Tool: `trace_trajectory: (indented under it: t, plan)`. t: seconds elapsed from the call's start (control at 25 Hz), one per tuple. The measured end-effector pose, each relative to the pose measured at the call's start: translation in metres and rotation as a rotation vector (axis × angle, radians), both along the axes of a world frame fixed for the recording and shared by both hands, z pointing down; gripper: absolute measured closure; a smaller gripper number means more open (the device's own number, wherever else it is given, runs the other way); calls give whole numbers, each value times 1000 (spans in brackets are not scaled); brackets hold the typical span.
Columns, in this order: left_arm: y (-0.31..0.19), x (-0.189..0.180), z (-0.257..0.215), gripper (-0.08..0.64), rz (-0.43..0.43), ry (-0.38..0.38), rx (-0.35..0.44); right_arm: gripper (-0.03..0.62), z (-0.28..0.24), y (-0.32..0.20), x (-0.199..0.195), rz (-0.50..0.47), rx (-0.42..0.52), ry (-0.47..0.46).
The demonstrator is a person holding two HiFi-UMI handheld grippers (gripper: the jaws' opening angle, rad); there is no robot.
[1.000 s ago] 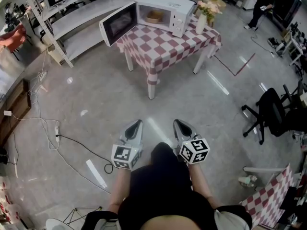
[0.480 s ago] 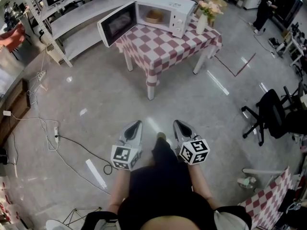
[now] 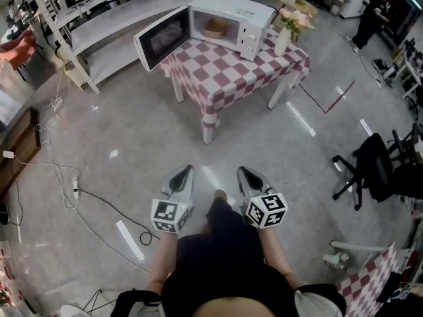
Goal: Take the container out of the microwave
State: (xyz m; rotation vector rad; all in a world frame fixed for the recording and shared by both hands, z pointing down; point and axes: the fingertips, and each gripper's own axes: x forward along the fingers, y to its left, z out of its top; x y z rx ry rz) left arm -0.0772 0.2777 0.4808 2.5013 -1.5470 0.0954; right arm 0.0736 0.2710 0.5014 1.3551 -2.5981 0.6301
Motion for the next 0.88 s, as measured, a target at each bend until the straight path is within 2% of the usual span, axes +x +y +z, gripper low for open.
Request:
trace_trajectory:
  t: [0.88]
  plan:
    - [-86, 12, 10, 552, -8, -8, -22, 591, 9, -84, 7, -42, -15, 12]
